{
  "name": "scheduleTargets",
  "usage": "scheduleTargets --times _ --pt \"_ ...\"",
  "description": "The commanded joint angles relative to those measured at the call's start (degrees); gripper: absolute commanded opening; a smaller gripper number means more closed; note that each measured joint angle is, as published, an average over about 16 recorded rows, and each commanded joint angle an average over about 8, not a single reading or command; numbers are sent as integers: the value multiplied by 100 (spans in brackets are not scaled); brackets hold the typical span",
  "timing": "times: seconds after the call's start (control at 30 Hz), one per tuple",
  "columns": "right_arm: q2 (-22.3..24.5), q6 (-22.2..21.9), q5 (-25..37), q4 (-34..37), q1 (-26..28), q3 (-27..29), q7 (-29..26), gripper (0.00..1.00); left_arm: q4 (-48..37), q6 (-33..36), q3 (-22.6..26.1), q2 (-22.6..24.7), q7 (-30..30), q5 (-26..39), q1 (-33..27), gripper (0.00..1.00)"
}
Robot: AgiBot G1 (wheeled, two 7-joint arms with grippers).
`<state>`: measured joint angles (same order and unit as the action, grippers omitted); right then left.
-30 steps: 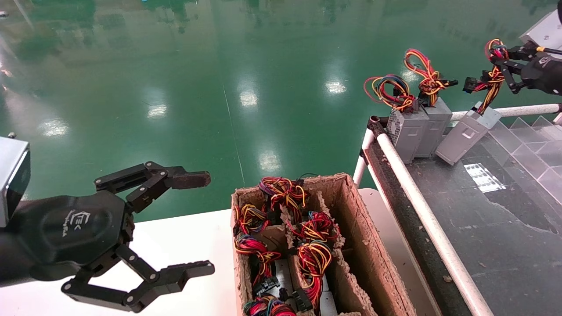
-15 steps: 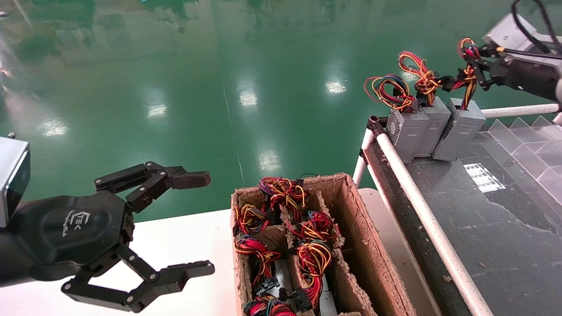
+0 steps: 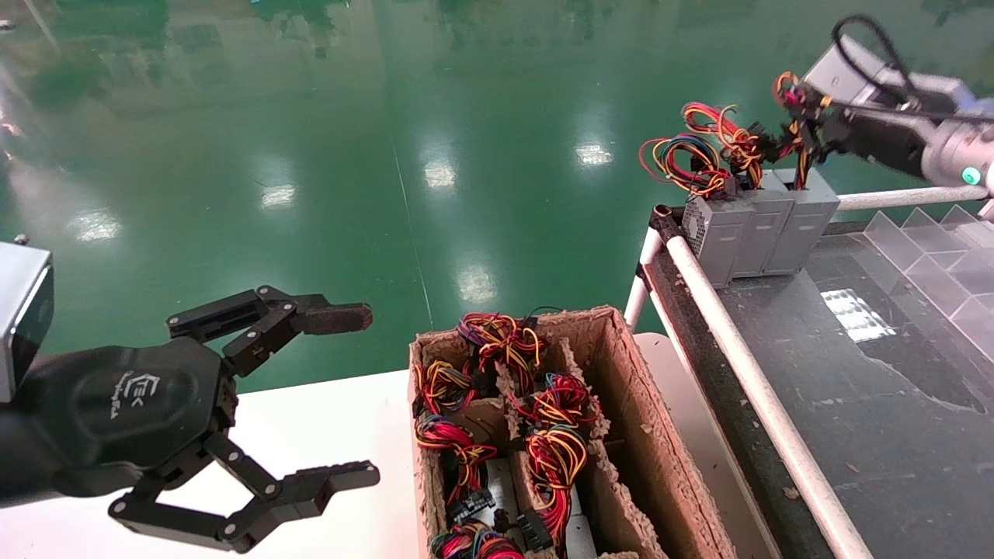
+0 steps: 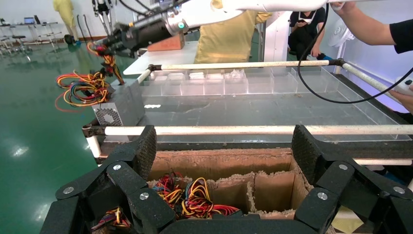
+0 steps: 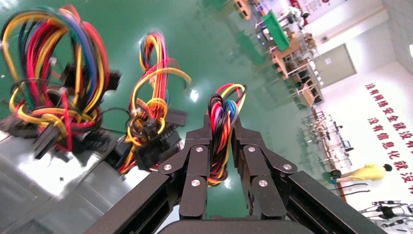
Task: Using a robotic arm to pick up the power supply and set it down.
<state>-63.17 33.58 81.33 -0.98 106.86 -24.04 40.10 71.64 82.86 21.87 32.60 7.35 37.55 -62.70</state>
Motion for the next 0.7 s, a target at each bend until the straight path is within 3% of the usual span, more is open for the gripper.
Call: scheduleTargets --times 0.03,0.17,0.7 --pt "-28 -17 14 12 -55 -9 62 51 0 0 0 0 0 0 0 100" --pt "-21 -26 -24 21 -74 17 100 99 0 0 0 0 0 0 0 100" --pt "69 49 -140 117 -4 97 24 100 0 0 0 0 0 0 0 100"
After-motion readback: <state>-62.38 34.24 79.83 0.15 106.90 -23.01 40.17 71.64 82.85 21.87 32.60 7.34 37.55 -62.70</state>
